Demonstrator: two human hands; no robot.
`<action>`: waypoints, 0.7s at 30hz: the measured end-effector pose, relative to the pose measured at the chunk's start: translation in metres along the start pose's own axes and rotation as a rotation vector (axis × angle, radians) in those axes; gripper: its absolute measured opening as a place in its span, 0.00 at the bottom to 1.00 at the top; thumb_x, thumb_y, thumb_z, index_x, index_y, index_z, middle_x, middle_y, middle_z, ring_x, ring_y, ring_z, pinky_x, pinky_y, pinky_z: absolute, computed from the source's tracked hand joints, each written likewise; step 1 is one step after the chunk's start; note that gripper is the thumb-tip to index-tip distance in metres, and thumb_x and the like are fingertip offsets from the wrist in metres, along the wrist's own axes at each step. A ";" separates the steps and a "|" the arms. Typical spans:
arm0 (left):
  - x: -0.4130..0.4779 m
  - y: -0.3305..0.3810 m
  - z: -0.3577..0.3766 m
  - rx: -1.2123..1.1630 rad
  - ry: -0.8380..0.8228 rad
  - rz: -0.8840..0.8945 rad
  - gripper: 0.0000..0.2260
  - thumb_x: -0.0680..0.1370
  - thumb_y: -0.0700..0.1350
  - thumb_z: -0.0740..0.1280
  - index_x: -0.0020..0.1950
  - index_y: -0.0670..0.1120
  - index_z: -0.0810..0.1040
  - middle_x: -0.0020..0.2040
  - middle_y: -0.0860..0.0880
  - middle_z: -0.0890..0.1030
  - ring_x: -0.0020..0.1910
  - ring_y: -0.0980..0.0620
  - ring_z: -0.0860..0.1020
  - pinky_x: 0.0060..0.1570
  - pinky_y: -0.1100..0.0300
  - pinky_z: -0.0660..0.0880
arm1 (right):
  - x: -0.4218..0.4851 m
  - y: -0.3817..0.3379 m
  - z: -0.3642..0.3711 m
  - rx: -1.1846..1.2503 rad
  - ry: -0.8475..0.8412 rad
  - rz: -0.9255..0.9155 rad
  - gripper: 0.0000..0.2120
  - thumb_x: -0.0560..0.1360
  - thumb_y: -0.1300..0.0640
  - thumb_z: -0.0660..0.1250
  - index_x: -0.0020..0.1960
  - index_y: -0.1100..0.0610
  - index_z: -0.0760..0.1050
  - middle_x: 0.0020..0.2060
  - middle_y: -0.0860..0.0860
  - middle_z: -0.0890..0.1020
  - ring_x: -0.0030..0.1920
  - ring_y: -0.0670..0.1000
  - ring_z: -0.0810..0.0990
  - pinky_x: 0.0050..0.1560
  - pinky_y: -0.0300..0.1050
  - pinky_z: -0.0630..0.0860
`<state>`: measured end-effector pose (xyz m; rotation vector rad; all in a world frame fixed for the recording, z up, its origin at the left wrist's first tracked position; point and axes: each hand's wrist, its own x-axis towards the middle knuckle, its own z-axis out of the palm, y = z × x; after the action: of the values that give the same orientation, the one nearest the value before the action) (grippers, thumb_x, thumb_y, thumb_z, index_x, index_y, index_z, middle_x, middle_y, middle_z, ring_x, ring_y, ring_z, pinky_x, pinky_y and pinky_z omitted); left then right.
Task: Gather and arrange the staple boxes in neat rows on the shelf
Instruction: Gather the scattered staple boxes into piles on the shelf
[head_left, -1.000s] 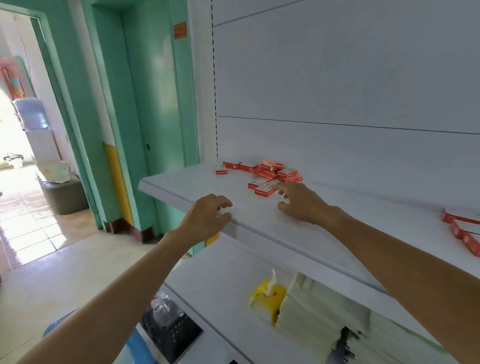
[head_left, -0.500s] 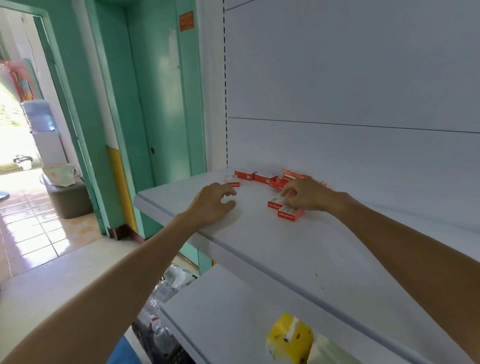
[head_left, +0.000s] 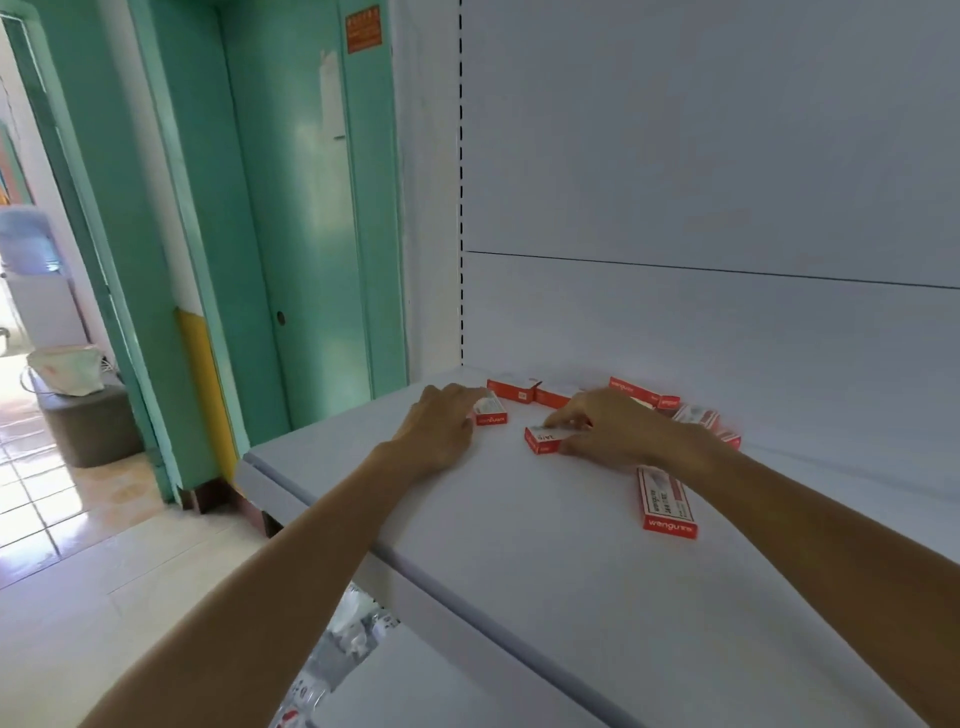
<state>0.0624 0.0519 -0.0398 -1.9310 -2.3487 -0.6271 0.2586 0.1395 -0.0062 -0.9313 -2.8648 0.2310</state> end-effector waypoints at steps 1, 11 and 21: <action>0.006 -0.004 0.001 0.012 -0.041 0.024 0.22 0.79 0.40 0.56 0.73 0.51 0.62 0.72 0.47 0.65 0.69 0.44 0.62 0.69 0.47 0.60 | 0.004 0.000 0.001 -0.008 0.017 0.007 0.19 0.75 0.50 0.66 0.65 0.51 0.73 0.61 0.51 0.77 0.52 0.45 0.73 0.52 0.37 0.66; 0.034 -0.026 -0.002 -0.149 -0.205 0.136 0.16 0.77 0.44 0.62 0.65 0.48 0.70 0.66 0.48 0.72 0.64 0.49 0.70 0.63 0.59 0.66 | 0.032 -0.017 0.004 -0.133 0.058 0.226 0.21 0.73 0.45 0.66 0.62 0.56 0.75 0.56 0.51 0.79 0.54 0.51 0.76 0.51 0.42 0.71; 0.032 -0.048 -0.036 -0.001 -0.335 0.233 0.27 0.71 0.59 0.69 0.67 0.53 0.69 0.61 0.43 0.69 0.60 0.45 0.70 0.58 0.56 0.69 | 0.027 -0.049 0.009 0.131 0.024 0.374 0.22 0.70 0.48 0.71 0.62 0.53 0.74 0.56 0.49 0.76 0.53 0.47 0.72 0.51 0.38 0.66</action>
<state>0.0014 0.0631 -0.0119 -2.4264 -2.2315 -0.3068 0.2068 0.1153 -0.0043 -1.4223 -2.5941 0.4312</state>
